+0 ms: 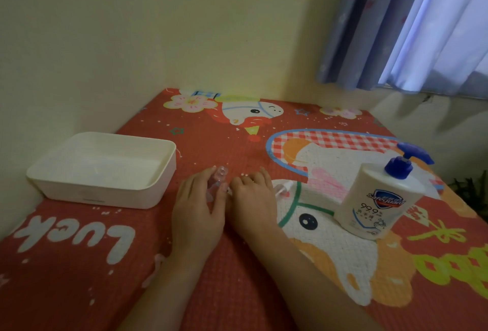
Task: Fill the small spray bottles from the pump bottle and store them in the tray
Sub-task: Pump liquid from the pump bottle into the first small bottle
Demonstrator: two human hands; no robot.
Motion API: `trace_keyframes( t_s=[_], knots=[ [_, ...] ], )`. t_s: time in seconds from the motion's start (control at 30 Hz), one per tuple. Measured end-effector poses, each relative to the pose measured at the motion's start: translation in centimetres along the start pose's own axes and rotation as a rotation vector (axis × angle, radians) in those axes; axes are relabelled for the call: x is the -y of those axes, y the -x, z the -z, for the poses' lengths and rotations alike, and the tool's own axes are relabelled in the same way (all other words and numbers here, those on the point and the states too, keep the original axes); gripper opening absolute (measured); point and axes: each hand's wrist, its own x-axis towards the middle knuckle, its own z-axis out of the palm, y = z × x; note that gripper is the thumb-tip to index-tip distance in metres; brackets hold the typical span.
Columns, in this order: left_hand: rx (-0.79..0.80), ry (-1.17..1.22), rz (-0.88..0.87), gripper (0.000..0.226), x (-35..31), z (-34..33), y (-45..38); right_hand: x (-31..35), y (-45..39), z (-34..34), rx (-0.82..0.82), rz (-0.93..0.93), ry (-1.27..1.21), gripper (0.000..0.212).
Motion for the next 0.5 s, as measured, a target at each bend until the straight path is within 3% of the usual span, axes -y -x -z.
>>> trace_keyframes(
  t_s=[0.2,0.5],
  knots=[
    [0.013,0.022,-0.006,0.042,-0.2,0.1,0.2,-0.2,0.5,0.6,-0.030,-0.028,-0.045,0.036],
    [0.063,0.140,-0.005,0.027,-2.1,-0.6,1.1,-3.4,3.9,5.3,-0.321,-0.038,-0.303,0.013]
  ],
)
